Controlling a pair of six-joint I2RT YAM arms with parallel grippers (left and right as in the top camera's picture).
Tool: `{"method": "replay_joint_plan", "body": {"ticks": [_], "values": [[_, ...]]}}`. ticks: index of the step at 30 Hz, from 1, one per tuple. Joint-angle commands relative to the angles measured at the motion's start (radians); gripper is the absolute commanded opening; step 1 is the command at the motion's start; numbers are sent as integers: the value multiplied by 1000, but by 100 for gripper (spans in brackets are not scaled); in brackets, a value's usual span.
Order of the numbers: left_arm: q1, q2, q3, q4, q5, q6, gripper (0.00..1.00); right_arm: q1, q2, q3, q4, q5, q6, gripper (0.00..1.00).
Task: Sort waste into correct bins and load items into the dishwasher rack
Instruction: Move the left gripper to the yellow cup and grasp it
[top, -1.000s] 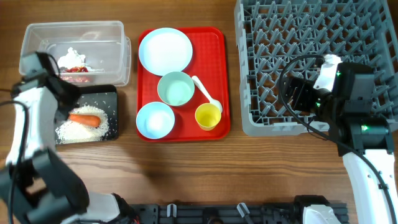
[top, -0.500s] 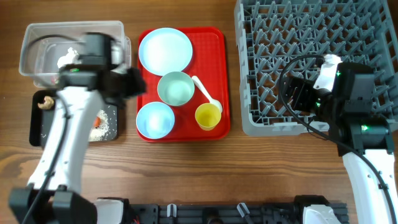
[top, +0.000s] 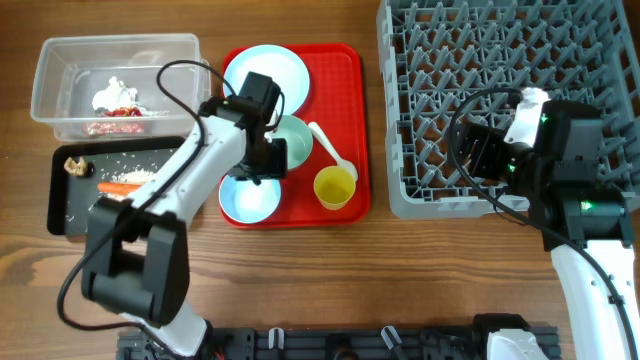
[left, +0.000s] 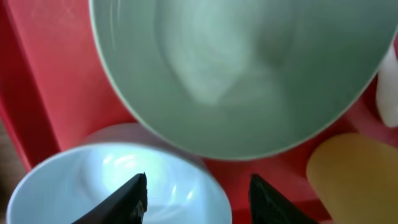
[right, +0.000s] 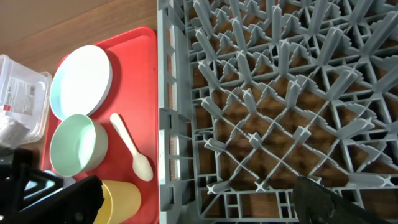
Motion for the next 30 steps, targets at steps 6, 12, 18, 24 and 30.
{"method": "replay_joint_plan", "body": {"ticks": [6,12,18,24,30], "values": [[-6,-12,1,114,3,3,57,4,11,19,14,12,8,100],[-26,-12,11,179,93,145,61,4,32,19,16,12,8,100],[-50,-15,75,114,300,254,60,4,56,19,16,-3,8,100],[-50,-18,88,31,470,343,59,4,67,19,13,-29,8,100],[-72,-4,88,19,425,342,59,4,68,19,14,-30,8,100]]}}
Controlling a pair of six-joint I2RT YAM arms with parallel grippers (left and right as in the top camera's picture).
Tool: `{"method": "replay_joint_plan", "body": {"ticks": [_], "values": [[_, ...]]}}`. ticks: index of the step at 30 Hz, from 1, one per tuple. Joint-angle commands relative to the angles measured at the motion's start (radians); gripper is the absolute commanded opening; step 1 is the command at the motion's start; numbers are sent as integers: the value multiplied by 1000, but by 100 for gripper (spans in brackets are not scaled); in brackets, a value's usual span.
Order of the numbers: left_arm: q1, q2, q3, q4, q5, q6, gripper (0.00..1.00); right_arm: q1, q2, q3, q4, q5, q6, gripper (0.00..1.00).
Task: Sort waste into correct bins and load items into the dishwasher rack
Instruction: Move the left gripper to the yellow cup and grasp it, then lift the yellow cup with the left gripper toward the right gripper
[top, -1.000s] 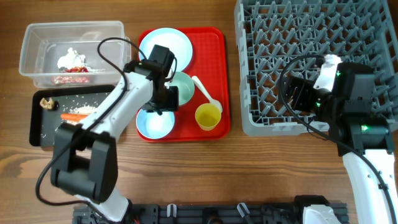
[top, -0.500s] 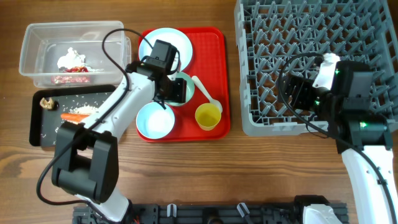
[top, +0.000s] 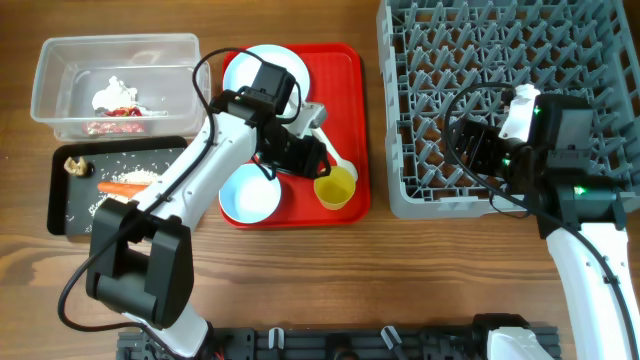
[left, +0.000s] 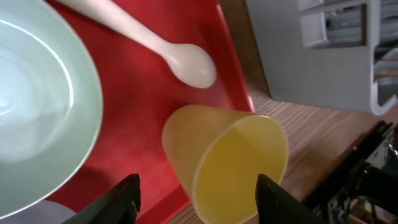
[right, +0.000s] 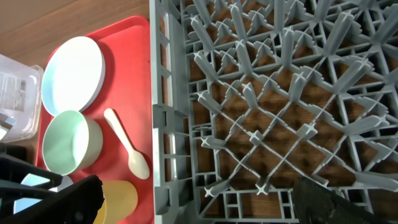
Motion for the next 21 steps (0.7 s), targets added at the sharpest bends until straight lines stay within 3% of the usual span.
{"method": "replay_joint_plan", "body": {"ticks": [1,7,11,13,16,17,21], "values": [[-26,3,18,-13,-3,36,59,4,6,19,2,-21,8,100],[-75,68,17,-26,-24,33,52,4,6,19,-5,-21,8,100],[-105,90,17,-23,-88,5,40,4,6,19,-8,-21,7,100],[-106,90,18,-23,-102,-2,32,4,6,19,-8,-21,7,100],[-98,90,18,-23,-102,-2,8,4,6,19,-6,-21,7,100],[-94,90,18,-23,-102,-2,4,4,6,19,-5,-21,8,100],[-65,80,28,-22,-101,-50,4,4,6,19,-5,-22,7,100]]}}
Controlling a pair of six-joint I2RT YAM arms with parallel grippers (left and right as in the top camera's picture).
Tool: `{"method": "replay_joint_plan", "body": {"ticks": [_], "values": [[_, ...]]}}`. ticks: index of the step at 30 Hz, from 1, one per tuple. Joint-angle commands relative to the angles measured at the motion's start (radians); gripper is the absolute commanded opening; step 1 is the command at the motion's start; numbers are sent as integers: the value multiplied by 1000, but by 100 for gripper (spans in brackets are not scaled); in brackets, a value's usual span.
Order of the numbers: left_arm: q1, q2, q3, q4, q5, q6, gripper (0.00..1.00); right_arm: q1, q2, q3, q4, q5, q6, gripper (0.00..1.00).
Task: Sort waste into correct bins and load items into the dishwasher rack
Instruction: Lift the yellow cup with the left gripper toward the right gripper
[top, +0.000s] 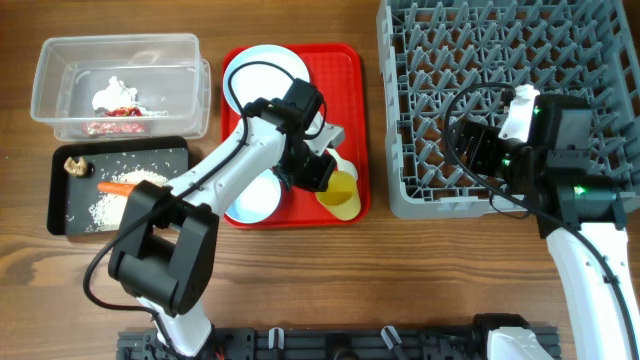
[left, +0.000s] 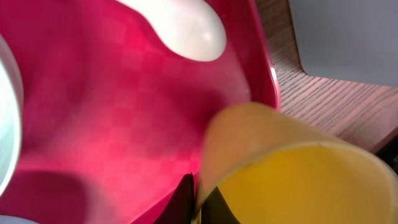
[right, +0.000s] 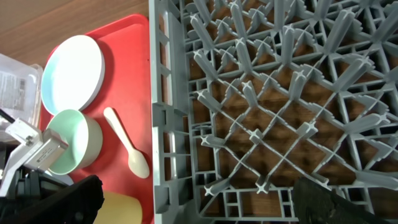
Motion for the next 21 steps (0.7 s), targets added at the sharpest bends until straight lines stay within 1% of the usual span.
{"method": "replay_joint_plan", "body": {"ticks": [1,4,6,7,9,10,11,13,15,17,21], "values": [[37,-9,34,1,-11,-59,4,4,6,19,-1,-22,7,100],[59,-25,53,2,11,-96,4,4,5,19,0,-48,4,100],[102,-64,82,10,161,-95,4,4,2,19,32,-198,-50,100],[114,-72,89,17,208,-95,4,4,0,19,51,-268,-70,100],[154,-96,98,72,397,-96,4,4,-2,19,109,-415,-107,100],[169,-103,99,99,469,-96,4,4,-2,19,143,-491,-123,100],[192,-114,99,146,588,-96,4,4,-2,19,180,-566,-132,100],[229,-123,99,227,766,-113,4,4,1,19,249,-681,-144,100],[266,-124,99,326,917,-171,4,4,6,19,310,-768,-158,100],[296,-124,99,432,1024,-244,4,4,14,19,358,-804,-158,100],[311,-124,99,606,1128,-391,4,24,43,19,436,-841,-157,100]]}}
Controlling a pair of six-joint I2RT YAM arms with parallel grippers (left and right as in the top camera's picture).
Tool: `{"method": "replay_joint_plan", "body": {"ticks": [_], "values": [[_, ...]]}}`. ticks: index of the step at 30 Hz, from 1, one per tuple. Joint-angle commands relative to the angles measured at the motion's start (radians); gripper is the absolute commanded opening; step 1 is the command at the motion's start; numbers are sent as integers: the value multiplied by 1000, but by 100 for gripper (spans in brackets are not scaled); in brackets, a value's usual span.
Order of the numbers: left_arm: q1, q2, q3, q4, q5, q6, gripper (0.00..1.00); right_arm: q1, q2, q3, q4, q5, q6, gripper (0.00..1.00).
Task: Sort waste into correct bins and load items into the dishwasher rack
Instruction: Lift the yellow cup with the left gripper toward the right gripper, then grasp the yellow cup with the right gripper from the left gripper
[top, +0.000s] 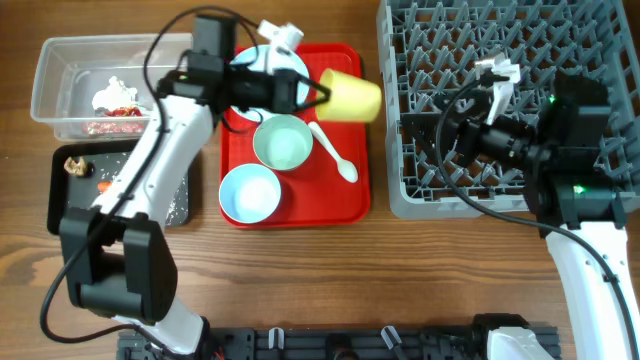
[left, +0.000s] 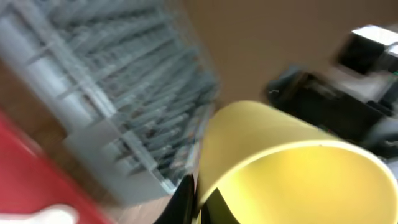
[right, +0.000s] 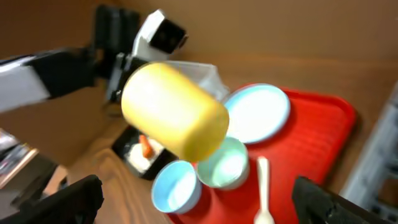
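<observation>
A yellow cup (top: 352, 96) hangs on its side above the back right of the red tray (top: 350, 200), its bottom towards the grey dishwasher rack (top: 500, 60). My left gripper (top: 320, 92) is shut on the cup's rim; in the left wrist view the cup (left: 292, 168) fills the lower right beside my black fingers (left: 186, 198). My right gripper (top: 462, 135) is open over the rack's left part and faces the cup (right: 171, 112). On the tray sit a white plate (top: 262, 62), a green bowl (top: 282, 142), a blue bowl (top: 250, 192) and a white spoon (top: 333, 152).
A clear container (top: 110, 85) with food scraps stands at the back left. In front of it lies a black tray (top: 70, 200) with rice and a carrot piece. The rack takes up the right side of the table.
The yellow cup has left the tray's front right corner and now hangs sideways above its back right, still in my left gripper. My right wrist has turned to face the tray.
My left gripper was open low over the green and blue bowls. It then stood open beside the yellow cup at the tray's front right, then was shut on the cup's rim. Now it holds the cup in the air near the rack.
</observation>
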Motion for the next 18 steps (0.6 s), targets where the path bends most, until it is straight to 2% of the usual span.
{"method": "replay_joint_plan", "body": {"ticks": [1,6,13,18], "values": [[8,-21,11,132,274,-200,4,29,43,18,62,-152,-26,100],[-9,-21,11,245,298,-296,4,97,105,18,215,-267,-19,100],[-54,-21,11,249,299,-299,4,168,179,18,400,-265,42,98],[-78,-21,11,250,299,-299,4,172,202,18,490,-265,105,91]]}}
